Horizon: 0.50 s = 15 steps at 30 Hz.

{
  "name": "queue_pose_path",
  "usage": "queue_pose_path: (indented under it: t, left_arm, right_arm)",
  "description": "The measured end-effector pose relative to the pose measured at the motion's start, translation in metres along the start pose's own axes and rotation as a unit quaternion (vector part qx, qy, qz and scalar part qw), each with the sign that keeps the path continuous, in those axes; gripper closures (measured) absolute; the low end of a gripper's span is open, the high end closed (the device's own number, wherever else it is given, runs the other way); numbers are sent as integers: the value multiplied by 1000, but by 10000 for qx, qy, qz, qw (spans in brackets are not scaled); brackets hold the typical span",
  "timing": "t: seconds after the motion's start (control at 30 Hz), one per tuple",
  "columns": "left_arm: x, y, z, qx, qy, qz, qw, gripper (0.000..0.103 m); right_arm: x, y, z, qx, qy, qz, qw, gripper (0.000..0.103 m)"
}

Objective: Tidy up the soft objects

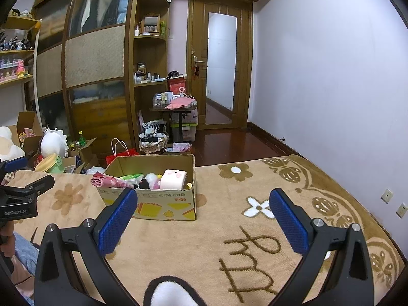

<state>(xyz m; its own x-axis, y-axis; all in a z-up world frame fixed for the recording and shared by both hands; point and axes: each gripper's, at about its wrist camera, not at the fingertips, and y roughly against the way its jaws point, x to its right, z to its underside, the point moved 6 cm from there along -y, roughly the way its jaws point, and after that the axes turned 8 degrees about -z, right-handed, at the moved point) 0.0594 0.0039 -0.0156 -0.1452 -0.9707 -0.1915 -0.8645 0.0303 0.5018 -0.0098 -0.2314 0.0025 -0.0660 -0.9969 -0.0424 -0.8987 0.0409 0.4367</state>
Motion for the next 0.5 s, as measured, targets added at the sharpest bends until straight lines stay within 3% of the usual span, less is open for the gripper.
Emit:
queue_pose_path:
  t: [0.5]
  left_arm:
    - [-2, -2, 2, -47, -8, -17, 10000, 1]
  right_arm:
    - [0, -1, 0, -8, 13, 6, 10000, 0]
